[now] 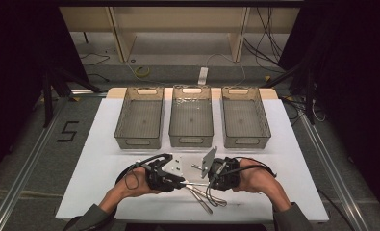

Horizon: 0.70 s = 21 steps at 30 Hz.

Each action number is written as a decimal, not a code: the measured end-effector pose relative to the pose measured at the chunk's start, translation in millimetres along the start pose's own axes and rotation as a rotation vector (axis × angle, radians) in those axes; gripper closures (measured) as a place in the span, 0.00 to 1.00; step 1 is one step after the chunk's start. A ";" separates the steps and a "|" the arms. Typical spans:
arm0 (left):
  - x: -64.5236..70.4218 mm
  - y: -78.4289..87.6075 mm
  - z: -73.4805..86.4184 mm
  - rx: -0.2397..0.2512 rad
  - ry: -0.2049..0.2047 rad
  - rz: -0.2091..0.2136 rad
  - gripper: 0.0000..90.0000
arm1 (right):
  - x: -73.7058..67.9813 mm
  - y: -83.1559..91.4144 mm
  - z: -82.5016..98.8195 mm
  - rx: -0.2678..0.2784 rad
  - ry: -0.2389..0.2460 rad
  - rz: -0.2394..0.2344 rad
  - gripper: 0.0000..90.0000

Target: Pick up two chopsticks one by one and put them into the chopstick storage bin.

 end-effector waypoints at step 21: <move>-36.8 20.0 13.3 0.023 0.261 -0.164 0.93 | 19.3 45.9 16.4 0.364 -0.231 0.138 0.46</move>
Point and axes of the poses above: each handheld gripper's, and its own axes: y roughly backward along the jaws, z roughly out of its underside, x roughly to its right, the point moved 4 cm from there along -y, roughly forward along the jaws, and after that the axes turned 14 degrees about -z, right-handed, at the moved point
